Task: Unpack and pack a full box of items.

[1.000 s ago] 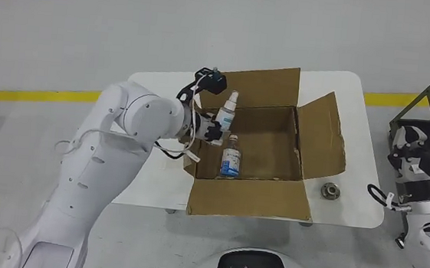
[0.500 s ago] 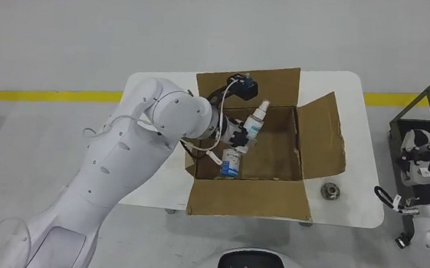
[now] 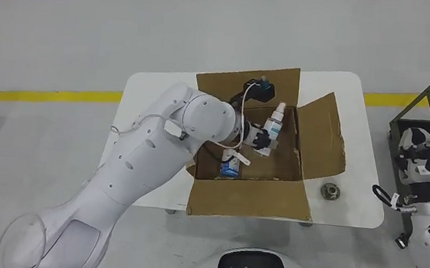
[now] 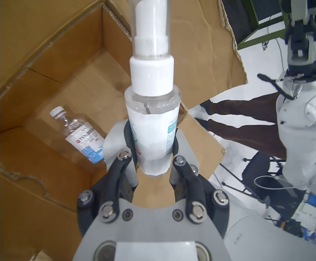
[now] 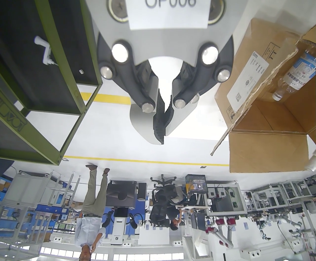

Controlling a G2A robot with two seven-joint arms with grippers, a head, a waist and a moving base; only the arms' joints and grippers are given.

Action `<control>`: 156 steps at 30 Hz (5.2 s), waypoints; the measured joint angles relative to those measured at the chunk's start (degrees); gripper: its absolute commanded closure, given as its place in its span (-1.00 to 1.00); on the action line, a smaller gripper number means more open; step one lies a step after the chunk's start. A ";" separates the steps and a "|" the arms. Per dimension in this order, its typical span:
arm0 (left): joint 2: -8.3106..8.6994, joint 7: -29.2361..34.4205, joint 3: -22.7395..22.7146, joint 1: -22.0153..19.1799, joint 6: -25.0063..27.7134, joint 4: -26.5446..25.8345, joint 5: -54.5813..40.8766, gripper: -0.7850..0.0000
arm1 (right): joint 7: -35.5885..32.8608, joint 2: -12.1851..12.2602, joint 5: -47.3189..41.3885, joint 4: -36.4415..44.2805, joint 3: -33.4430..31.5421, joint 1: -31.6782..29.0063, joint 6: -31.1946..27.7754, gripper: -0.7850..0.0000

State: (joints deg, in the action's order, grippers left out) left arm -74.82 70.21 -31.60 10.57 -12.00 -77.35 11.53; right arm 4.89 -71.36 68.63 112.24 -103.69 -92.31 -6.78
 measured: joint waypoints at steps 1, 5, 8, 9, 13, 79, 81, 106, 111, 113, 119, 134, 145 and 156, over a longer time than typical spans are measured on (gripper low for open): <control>-0.81 -0.09 1.06 -0.56 -1.59 1.54 -0.77 1.00 | 0.00 0.00 0.01 0.02 0.00 0.01 -0.03 1.00; -3.94 -0.60 4.28 -1.79 -5.72 8.47 -5.00 1.00 | 0.02 0.00 0.02 0.07 -0.13 0.08 -0.10 1.00; -4.85 -1.02 5.19 -2.06 -6.21 11.78 -5.62 1.00 | -0.01 0.00 0.00 0.01 -0.18 0.14 -0.25 1.00; -4.84 -1.02 5.18 -2.06 -6.20 11.59 -5.57 1.00 | -0.02 0.00 0.00 -0.01 -0.19 0.16 -0.32 1.00; -4.79 -1.00 5.13 -2.05 -6.17 11.32 -5.54 1.00 | 0.00 0.00 -0.19 -0.23 -0.27 0.20 -0.50 1.00; -21.38 -4.17 18.14 -8.52 -22.92 42.74 -11.20 -1.00 | -0.61 -0.08 -0.53 0.61 -0.81 -0.11 -1.39 1.00; -20.93 -5.72 16.89 -9.26 -20.58 41.52 -11.12 -1.00 | -1.55 -0.04 -0.95 1.07 -1.11 0.13 -1.48 1.00; 3.68 -2.44 -9.52 4.76 -24.68 -14.41 27.37 -1.00 | -12.64 0.61 -2.81 3.35 -1.86 2.99 -2.48 1.00; 7.27 -1.11 -16.82 11.54 -23.19 -22.38 35.09 -1.00 | -12.98 0.66 -1.96 3.17 -1.23 2.94 -2.51 1.00; 8.49 -0.50 -19.69 14.28 -22.59 -24.70 38.54 -1.00 | -13.16 0.68 -1.62 3.12 -1.00 2.90 -2.51 1.00; 10.72 1.62 -27.33 21.55 -20.46 -29.25 46.57 -1.00 | -13.13 0.73 -1.21 2.99 -0.60 3.02 -2.46 1.00; 11.16 1.96 -31.71 25.52 -20.13 -30.33 47.13 -1.00 | -12.97 0.85 -0.56 2.68 0.27 2.58 -2.98 1.00; 12.10 -7.52 -31.56 30.51 -9.62 -31.39 59.00 -1.00 | -12.61 0.90 -0.62 1.54 0.71 2.12 -3.06 1.00; 14.91 -11.22 -41.70 45.85 6.72 -36.78 71.22 -1.00 | -13.68 1.12 0.30 -0.36 1.34 2.39 -4.76 1.00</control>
State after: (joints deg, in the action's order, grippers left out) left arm -59.91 58.99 -73.30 56.42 -5.28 -114.13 82.76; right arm -8.79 -70.24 68.93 111.88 -102.35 -89.92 -11.54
